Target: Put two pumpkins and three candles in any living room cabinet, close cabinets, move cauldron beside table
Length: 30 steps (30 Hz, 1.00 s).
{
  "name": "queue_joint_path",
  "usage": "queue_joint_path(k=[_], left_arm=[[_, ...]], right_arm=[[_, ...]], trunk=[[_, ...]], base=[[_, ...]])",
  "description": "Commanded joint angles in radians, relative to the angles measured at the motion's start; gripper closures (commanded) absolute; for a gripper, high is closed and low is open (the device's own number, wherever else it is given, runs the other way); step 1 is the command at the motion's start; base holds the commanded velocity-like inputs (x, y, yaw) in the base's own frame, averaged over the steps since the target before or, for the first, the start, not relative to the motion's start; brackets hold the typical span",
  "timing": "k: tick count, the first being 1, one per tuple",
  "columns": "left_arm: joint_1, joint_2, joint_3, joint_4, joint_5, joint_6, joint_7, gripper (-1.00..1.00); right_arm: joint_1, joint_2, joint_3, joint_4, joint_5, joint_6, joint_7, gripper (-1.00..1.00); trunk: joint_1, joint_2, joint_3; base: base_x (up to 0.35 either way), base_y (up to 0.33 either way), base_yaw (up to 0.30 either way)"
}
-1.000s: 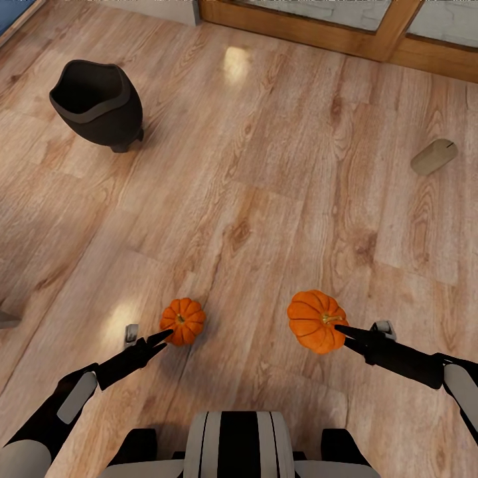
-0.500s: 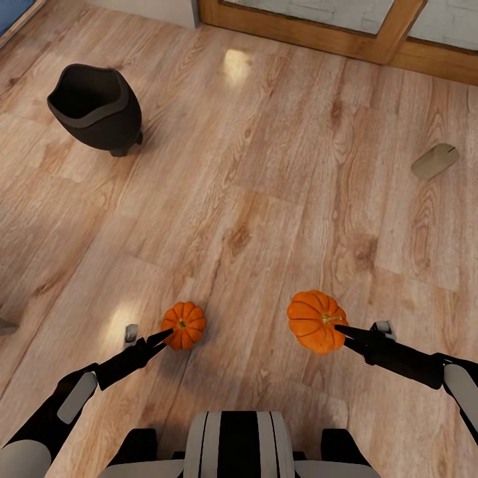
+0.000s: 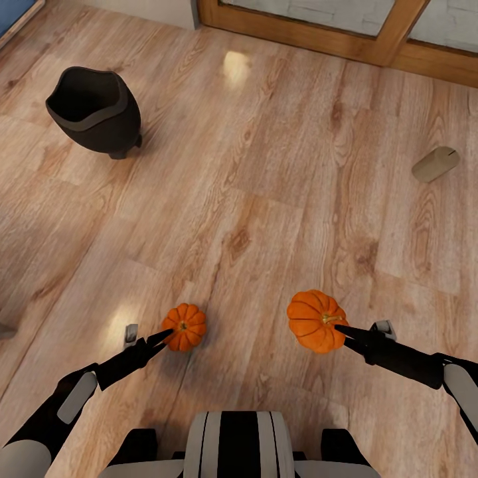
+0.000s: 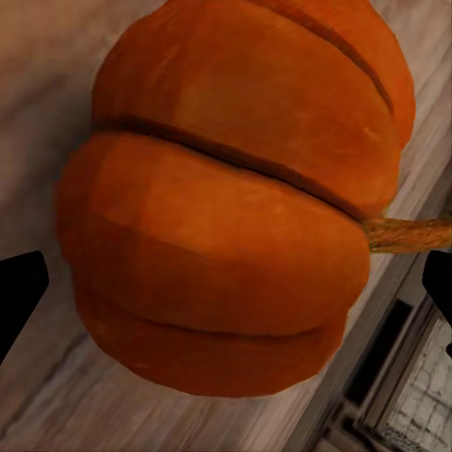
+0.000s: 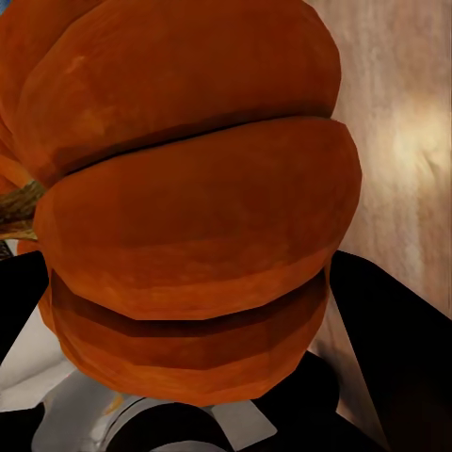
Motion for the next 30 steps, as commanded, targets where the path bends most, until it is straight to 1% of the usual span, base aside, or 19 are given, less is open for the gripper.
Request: queue_joint_path(k=[1, 7, 26, 28, 30], left_arm=[[0.0, 0.0, 0.0, 0.0, 0.005, 0.008, -0.001, -1.0], [0.0, 0.0, -0.001, 0.0, 0.005, 0.008, 0.0, -1.0], [0.0, 0.0, 0.001, 0.0, 0.005, 0.008, 0.009, -1.0], [0.0, -0.001, 0.001, 0.0, 0.005, 0.008, 0.023, -1.0], [0.0, -0.002, 0.001, 0.0, 0.005, 0.008, 0.05, -1.0]], right_arm=[[0.0, 0.0, -0.001, 0.0, 0.003, 0.004, 0.004, 1.0], [0.0, 0.0, -0.001, 0.0, 0.003, 0.004, 0.004, 1.0], [0.0, 0.0, -0.002, 0.0, 0.002, 0.004, 0.004, 1.0], [0.0, 0.0, -0.002, 0.0, 0.003, 0.004, 0.004, 1.0], [0.0, 0.0, -0.002, 0.0, 0.002, 0.004, 0.004, 1.0]], trunk=[[0.0, 0.0, 0.0], [0.0, 0.0, 0.0], [0.0, 0.0, 0.0], [0.0, 0.0, 0.0], [0.0, 0.0, 0.0]], base=[[0.002, -0.134, 0.0], [0.0, -0.141, 0.0], [0.0, -0.003, 0.0], [0.0, 0.0, 0.0], [0.0, 0.0, 0.0]])
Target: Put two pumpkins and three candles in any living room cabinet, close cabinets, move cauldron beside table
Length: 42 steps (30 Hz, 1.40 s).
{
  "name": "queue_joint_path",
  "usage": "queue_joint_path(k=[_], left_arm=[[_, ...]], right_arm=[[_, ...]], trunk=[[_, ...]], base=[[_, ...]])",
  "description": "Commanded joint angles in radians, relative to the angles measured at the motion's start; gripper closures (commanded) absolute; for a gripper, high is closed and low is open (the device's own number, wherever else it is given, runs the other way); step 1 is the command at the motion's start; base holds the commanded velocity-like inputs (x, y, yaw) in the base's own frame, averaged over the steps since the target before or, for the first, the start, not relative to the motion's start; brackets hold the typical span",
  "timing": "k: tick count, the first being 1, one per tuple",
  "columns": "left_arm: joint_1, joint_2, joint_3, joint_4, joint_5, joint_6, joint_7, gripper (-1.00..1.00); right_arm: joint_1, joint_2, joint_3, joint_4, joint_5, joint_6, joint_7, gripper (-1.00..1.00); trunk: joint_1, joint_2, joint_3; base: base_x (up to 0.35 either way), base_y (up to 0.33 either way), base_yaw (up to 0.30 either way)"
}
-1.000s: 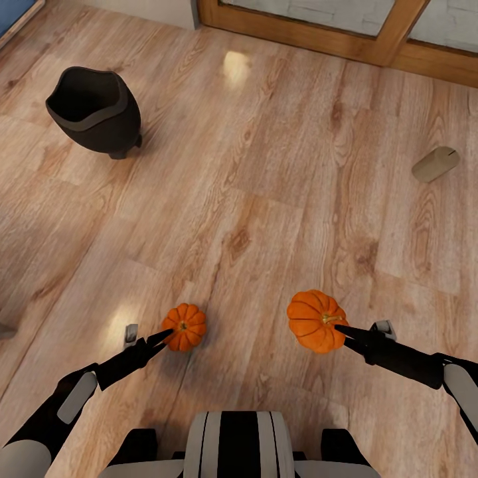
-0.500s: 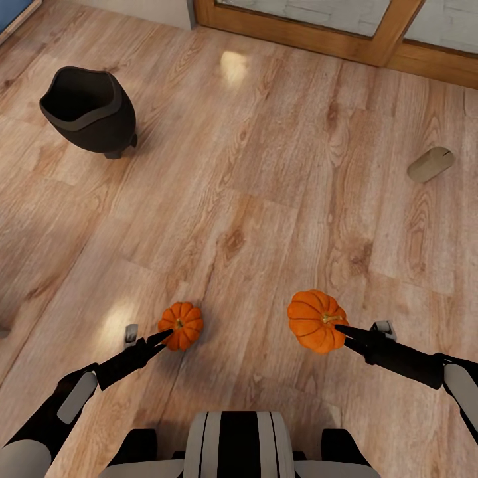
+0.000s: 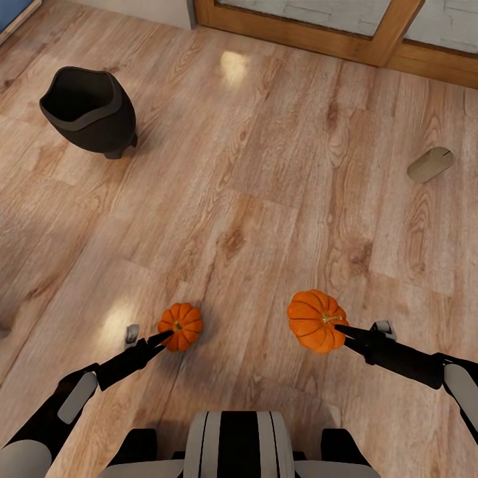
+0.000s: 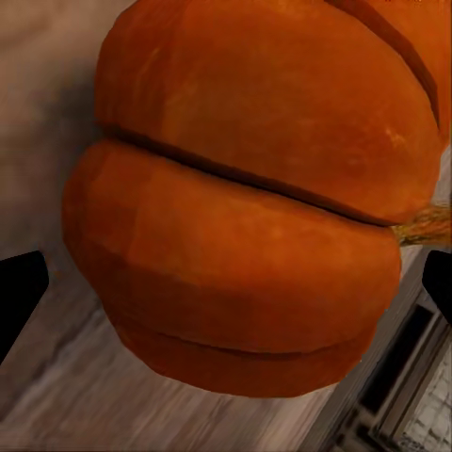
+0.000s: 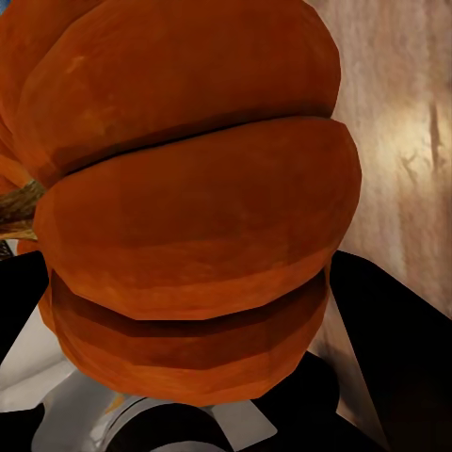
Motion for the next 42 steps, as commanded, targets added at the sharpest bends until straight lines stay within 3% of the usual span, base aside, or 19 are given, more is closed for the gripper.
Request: queue_joint_path(k=[1, 42], left_arm=[[0.0, 0.0, 0.001, 0.0, 0.005, 0.008, 0.01, -1.0], [0.0, -0.002, 0.003, 0.0, 0.007, 0.008, 0.03, -1.0]], right_arm=[[0.0, 0.0, -0.001, 0.0, 0.002, 0.004, 0.004, 1.0], [0.0, 0.0, -0.001, -0.001, 0.003, 0.004, 0.004, 1.0]], trunk=[[0.0, 0.0, 0.0], [0.0, 0.0, 0.0]], base=[[0.0, 0.0, 0.0], [0.0, -0.022, 0.0]])
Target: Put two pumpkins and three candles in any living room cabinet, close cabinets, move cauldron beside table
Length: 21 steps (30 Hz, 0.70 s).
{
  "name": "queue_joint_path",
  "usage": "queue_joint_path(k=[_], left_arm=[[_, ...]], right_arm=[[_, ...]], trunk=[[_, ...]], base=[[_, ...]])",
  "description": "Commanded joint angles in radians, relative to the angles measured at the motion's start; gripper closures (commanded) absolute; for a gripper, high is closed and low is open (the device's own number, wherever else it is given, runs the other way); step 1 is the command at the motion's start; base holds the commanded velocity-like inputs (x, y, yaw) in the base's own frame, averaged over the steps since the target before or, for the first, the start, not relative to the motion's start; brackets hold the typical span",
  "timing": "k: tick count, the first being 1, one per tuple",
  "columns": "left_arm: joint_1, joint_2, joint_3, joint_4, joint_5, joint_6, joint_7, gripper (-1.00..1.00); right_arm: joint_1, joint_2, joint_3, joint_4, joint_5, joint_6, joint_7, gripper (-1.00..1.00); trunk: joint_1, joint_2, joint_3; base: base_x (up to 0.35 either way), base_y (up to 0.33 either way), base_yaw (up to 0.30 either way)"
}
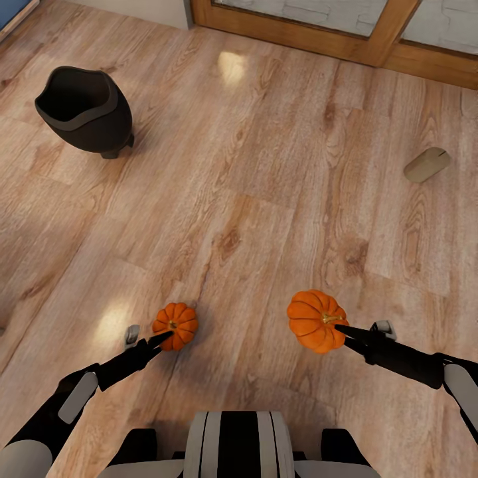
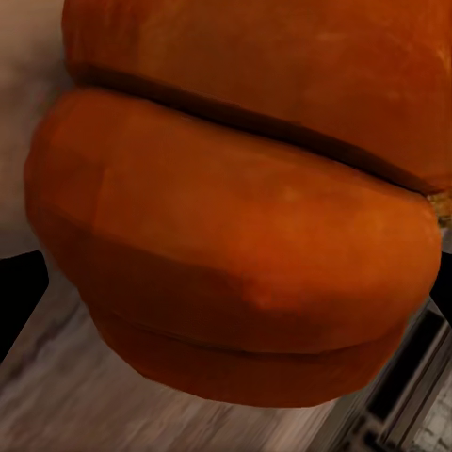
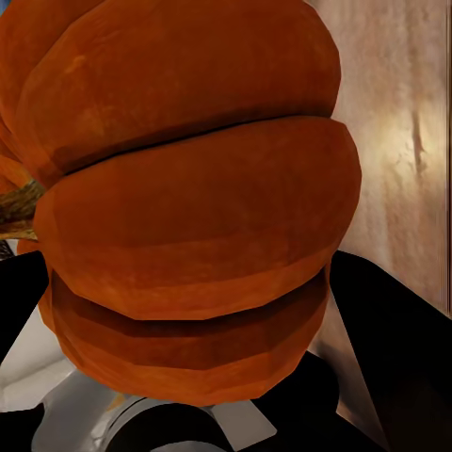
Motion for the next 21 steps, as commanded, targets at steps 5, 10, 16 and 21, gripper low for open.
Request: queue_joint_path(k=[5, 10, 16, 21], left_arm=[[0.0, 0.001, 0.001, -0.001, 0.005, 0.007, -0.001, -1.0], [0.0, 0.002, 0.001, 0.0, 0.005, 0.007, -0.001, -1.0], [0.0, 0.003, 0.003, 0.0, 0.005, 0.007, -0.002, -1.0], [0.0, 0.003, 0.005, -0.001, 0.005, 0.007, -0.002, -1.0]], right_arm=[[-0.001, 0.0, -0.001, 0.002, 0.001, 0.004, 0.004, 1.0], [-0.001, 0.0, -0.001, 0.003, 0.002, 0.004, 0.004, 1.0], [-0.001, 0.0, -0.001, 0.003, 0.002, 0.004, 0.004, 1.0], [-0.001, 0.0, -0.001, 0.003, 0.002, 0.004, 0.004, 1.0]], trunk=[[0.0, 0.0, 0.0], [0.0, 0.0, 0.0], [0.0, 0.0, 0.0], [0.0, 0.0, 0.0]], base=[[0.0, -0.099, 0.0], [0.0, -0.008, 0.0], [0.0, 0.0, 0.0], [0.0, 0.0, 0.0]])
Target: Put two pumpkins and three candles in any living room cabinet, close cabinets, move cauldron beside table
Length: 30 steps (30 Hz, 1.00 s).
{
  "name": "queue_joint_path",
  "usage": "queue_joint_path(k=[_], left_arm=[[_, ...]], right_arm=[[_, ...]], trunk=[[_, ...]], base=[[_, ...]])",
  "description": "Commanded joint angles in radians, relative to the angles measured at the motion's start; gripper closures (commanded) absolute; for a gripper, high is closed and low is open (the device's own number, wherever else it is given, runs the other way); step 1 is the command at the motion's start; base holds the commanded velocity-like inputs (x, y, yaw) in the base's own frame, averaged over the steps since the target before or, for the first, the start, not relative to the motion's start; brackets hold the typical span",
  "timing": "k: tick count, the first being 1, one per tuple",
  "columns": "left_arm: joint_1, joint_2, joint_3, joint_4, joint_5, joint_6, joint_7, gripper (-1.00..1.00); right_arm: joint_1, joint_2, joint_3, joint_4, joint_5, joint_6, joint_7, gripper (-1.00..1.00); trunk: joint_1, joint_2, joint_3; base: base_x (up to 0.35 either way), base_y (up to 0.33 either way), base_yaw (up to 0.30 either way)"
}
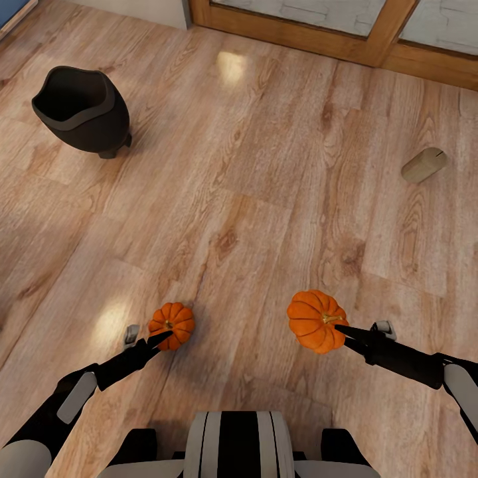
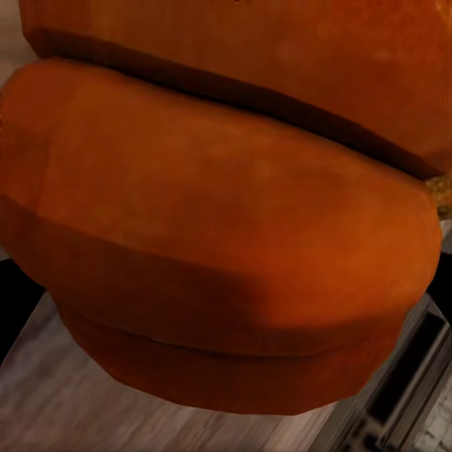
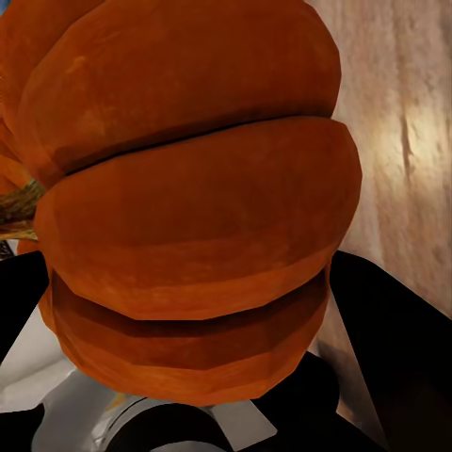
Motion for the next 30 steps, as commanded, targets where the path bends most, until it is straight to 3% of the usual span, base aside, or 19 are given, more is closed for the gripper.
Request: queue_joint_path(k=[1, 5, 6, 30], left_arm=[[0.0, 0.0, 0.001, 0.0, 0.005, 0.007, -0.001, -1.0], [0.0, 0.0, 0.002, 0.0, 0.005, 0.007, -0.001, -1.0], [0.0, 0.0, 0.002, 0.0, 0.005, 0.007, -0.001, 1.0], [0.0, 0.002, 0.004, 0.0, 0.007, 0.007, -0.002, 1.0]], right_arm=[[0.0, 0.0, -0.001, 0.0, 0.002, 0.004, 0.004, 1.0], [0.0, 0.0, -0.001, -0.001, 0.003, 0.004, 0.004, 1.0], [0.0, 0.0, -0.001, -0.001, 0.003, 0.004, 0.004, 1.0], [0.0, 0.0, 0.0, 0.0, 0.003, 0.004, 0.004, 1.0]], trunk=[[0.0, 0.0, 0.0], [0.0, 0.0, 0.0], [0.0, 0.0, 0.0], [0.0, 0.0, 0.0]], base=[[0.0, 0.0, 0.0], [0.0, 0.0, 0.0], [0.0, 0.0, 0.0], [0.0, 0.0, 0.0]])
